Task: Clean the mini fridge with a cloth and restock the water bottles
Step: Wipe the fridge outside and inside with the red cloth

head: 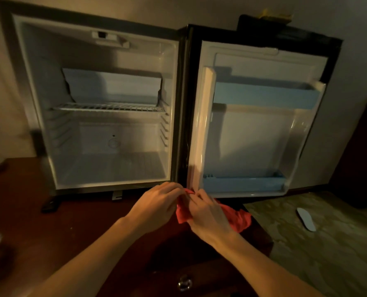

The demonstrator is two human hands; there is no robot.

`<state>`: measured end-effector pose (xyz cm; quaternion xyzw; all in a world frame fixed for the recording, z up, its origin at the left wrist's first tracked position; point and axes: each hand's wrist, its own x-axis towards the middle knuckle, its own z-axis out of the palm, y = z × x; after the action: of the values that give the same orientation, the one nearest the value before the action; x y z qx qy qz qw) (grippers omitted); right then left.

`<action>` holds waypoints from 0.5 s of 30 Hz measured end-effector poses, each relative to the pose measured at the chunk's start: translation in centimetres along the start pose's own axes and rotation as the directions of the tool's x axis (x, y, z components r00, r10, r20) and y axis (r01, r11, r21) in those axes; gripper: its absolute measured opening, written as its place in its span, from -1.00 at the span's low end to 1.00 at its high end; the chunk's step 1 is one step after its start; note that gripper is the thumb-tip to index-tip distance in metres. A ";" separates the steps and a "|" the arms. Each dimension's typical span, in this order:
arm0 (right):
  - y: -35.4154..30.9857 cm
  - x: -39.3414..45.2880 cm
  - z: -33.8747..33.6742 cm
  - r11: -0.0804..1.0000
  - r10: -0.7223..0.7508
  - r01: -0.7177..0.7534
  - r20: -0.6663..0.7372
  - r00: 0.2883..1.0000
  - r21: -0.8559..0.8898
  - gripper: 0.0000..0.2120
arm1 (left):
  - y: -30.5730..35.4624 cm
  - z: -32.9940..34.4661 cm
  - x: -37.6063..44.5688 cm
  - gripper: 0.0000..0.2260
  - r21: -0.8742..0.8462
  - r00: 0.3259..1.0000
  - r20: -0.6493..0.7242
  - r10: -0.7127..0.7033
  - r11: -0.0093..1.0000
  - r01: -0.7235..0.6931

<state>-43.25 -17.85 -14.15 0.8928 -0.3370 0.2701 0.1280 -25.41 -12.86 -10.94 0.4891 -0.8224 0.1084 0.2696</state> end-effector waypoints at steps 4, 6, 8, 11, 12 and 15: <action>-0.3 0.5 -1.0 0.995 -0.092 0.094 -0.065 0.994 0.021 -0.40 | -0.6 -0.3 -0.8 -0.55 0.011 0.988 -0.023 -0.154 0.988 0.155; -0.2 1.6 -1.7 0.994 -0.104 0.106 -0.108 0.989 0.008 -0.28 | -1.2 -0.3 -0.9 -0.48 -0.009 0.964 -0.015 -0.265 0.964 0.265; 0.4 3.5 -2.5 0.996 -0.091 0.092 -0.159 0.983 -0.003 -0.25 | -2.0 -0.2 -1.2 -0.47 0.001 0.937 -0.001 -0.349 0.937 0.349; 0.7 7.3 -3.8 0.995 -0.086 0.072 -0.253 0.964 -0.063 -0.37 | -3.2 -0.1 -1.6 -0.63 0.030 0.923 0.013 -0.384 0.923 0.383; 0.5 8.5 -4.1 0.996 -0.065 0.046 -0.286 0.956 -0.075 -0.39 | -3.5 0.0 -1.8 -0.68 0.035 0.922 0.005 -0.387 0.922 0.386; -0.6 10.7 -4.3 0.992 0.009 -0.053 -0.361 0.933 -0.112 -0.45 | -4.4 0.0 -2.1 -0.74 0.083 0.908 0.000 -0.419 0.905 0.417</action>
<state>-37.82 -21.36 -4.54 0.8136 -0.3376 0.4100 0.2367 -20.78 -13.52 -12.43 0.6654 -0.6958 0.0769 0.2591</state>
